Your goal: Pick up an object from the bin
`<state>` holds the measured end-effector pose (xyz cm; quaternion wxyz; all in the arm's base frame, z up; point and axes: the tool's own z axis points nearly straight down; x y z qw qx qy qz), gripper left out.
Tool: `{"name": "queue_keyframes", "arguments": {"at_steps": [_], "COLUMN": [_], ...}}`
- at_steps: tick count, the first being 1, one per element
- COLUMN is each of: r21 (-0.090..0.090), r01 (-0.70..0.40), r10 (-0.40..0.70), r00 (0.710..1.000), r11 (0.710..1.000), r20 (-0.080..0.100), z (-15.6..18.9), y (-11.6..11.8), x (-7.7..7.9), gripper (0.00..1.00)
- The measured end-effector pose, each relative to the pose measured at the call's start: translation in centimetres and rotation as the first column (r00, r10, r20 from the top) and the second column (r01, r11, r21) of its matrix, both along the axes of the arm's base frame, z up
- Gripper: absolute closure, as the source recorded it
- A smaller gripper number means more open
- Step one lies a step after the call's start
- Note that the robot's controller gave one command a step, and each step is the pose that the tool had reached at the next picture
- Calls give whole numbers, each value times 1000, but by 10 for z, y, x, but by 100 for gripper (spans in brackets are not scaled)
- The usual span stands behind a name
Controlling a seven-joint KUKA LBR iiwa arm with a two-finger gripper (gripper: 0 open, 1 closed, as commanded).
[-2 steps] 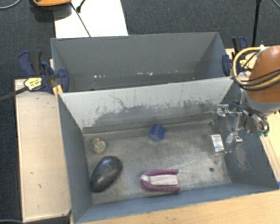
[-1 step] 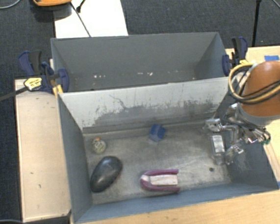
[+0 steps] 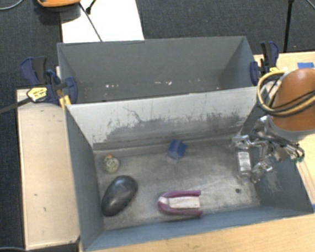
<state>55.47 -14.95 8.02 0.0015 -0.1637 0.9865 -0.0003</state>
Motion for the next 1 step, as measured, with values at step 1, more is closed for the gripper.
{"name": "queue_keyframes", "arguments": {"at_steps": [1], "r21": [-2], "r01": [-117], "r10": [117], "r00": [993], "r11": [993], "r20": [9], "z": [129], "y": [26], "x": [-3], "gripper": [100]}}
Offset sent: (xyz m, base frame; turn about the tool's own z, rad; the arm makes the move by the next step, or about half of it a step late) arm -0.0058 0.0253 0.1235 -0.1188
